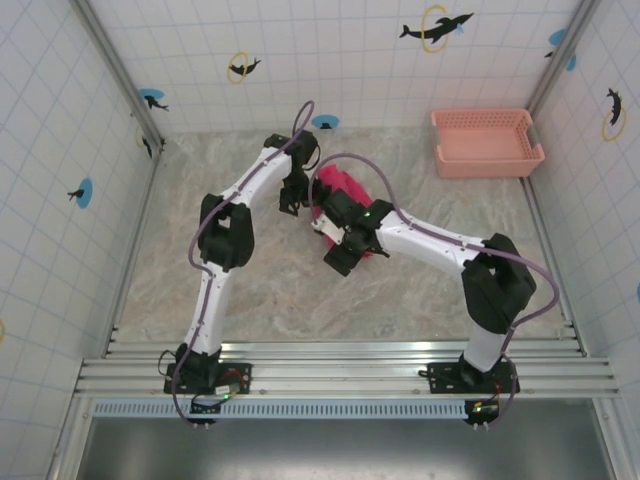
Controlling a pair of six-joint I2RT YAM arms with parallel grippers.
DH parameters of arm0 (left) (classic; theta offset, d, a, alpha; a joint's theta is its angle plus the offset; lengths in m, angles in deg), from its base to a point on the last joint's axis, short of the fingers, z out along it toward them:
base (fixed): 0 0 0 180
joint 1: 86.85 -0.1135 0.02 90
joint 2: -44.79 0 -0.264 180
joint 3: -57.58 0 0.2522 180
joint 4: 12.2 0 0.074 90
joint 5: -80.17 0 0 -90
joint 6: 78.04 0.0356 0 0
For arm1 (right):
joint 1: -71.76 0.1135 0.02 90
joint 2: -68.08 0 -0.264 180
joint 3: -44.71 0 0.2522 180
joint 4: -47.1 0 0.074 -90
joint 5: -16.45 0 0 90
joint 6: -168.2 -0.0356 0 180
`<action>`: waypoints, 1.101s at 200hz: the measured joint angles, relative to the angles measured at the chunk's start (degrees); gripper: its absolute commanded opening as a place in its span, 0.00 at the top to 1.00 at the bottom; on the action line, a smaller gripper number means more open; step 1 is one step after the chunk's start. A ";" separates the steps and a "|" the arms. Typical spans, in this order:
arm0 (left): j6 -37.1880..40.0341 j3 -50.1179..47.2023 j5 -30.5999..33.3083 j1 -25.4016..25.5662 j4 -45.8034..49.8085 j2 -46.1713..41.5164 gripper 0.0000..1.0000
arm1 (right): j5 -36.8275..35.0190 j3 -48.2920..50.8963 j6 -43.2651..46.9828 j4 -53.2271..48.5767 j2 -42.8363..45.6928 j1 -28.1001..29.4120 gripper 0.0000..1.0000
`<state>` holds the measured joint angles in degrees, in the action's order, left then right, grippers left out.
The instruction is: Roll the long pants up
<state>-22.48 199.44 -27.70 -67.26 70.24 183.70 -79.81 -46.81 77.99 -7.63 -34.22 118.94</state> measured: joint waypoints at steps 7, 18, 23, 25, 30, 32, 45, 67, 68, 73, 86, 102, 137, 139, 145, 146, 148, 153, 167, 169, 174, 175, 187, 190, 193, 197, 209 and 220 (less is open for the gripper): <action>0.09 0.00 -0.31 0.00 0.00 0.11 0.02 | -2.93 0.00 -0.07 1.29 -1.36 0.52 0.06; 0.11 0.07 -0.72 0.00 0.02 0.26 0.02 | -7.56 0.02 0.04 3.61 -3.50 1.44 0.06; 0.13 0.11 -0.98 0.00 0.04 0.35 0.02 | -9.16 0.02 0.07 4.79 -4.48 1.90 0.06; 0.13 0.13 -1.05 0.00 0.04 0.37 0.02 | -9.79 0.02 0.04 5.25 -4.85 2.12 0.06; 0.13 0.13 -1.27 0.00 0.04 0.44 0.02 | -11.54 0.02 0.09 6.27 -5.79 2.62 0.06; 0.13 0.15 -1.38 0.00 0.07 0.46 0.02 | -12.26 0.02 0.02 6.82 -6.14 2.84 0.06; 0.15 0.28 -1.88 0.00 0.26 0.61 0.02 | -15.76 -0.48 0.11 8.72 -8.74 3.76 0.05; 0.68 0.33 -2.69 0.00 0.59 0.92 0.02 | -22.01 -2.97 -0.46 10.49 -14.29 4.70 0.06; 0.70 0.33 -2.69 0.00 0.61 0.92 0.02 | -22.25 -3.02 -0.50 10.49 -14.43 4.72 0.06; 0.96 0.33 -2.82 0.00 0.66 0.98 0.02 | -23.93 -3.45 -0.70 10.71 -15.21 4.81 0.05; 1.25 0.33 -2.91 -0.02 0.63 1.01 0.03 | -28.33 -4.63 -1.42 11.45 -16.83 5.07 0.05; 1.46 0.26 -3.19 -0.13 0.61 1.01 0.02 | -33.05 -6.01 -2.36 12.50 -18.80 5.09 0.07; 1.60 -0.61 -4.07 -1.16 -0.48 0.98 0.03 | -34.86 -8.17 -1.95 12.63 -21.18 4.35 0.30; 1.53 -0.68 -4.09 -1.27 -0.50 0.98 0.03 | -34.29 -8.22 -2.05 12.61 -21.24 4.20 0.31; 1.44 -0.87 -4.15 -1.49 -0.81 0.98 0.02 | -33.14 -8.52 -1.49 12.48 -21.46 3.69 0.34; 1.49 -0.92 -4.15 -1.57 -0.92 0.98 0.02 | -33.05 -8.52 -1.46 12.46 -21.49 3.61 0.35; 1.62 -0.92 -4.15 -1.68 -1.07 0.98 0.03 | -32.48 -8.59 -1.31 12.46 -21.51 3.30 0.37; 1.46 -1.05 -4.17 -1.95 -1.49 0.98 0.03 | -31.28 -8.81 -0.81 12.26 -21.57 2.73 0.44; 1.27 -1.07 -4.37 -2.78 -3.28 0.92 0.03 | -26.84 -9.88 0.55 10.99 -21.18 0.79 0.51; 1.14 -1.07 -4.39 -2.86 -3.50 0.90 0.03 | -25.81 -9.99 0.90 10.88 -21.03 0.44 0.54; 0.87 -1.07 -4.87 -3.17 -4.26 0.76 0.02 | -23.71 -10.14 1.42 10.93 -20.63 -0.33 0.57; 0.87 -1.07 -4.98 -3.21 -4.52 0.72 0.02 | -22.99 -10.19 1.66 10.88 -20.50 -0.57 0.58; 0.00 -0.79 -5.33 -3.52 -6.34 0.22 0.03 | -17.33 -10.34 2.58 10.88 -19.30 -2.60 0.62; -0.02 -0.70 -5.09 -3.61 -6.62 0.07 0.03 | -15.82 -10.34 2.60 10.84 -19.02 -3.17 0.64; -0.13 -0.63 -4.92 -3.67 -6.88 -0.11 0.02 | -14.36 -10.32 2.62 10.78 -18.71 -3.72 0.65; -0.24 -0.55 -4.61 -3.93 -7.28 -0.33 0.02 | -11.96 -10.32 2.78 10.60 -18.25 -4.68 0.66; 0.13 -0.35 -4.15 -4.87 -6.56 -1.27 0.02 | -3.91 -10.32 1.66 10.82 -17.05 -8.04 0.68; 0.55 -0.57 -3.87 -5.53 -3.80 -2.27 0.02 | 3.58 -10.32 0.15 12.33 -16.61 -11.43 0.69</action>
<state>-21.93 198.87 -31.57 -72.79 66.44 181.43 -76.23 -57.13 78.14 4.70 -50.83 107.51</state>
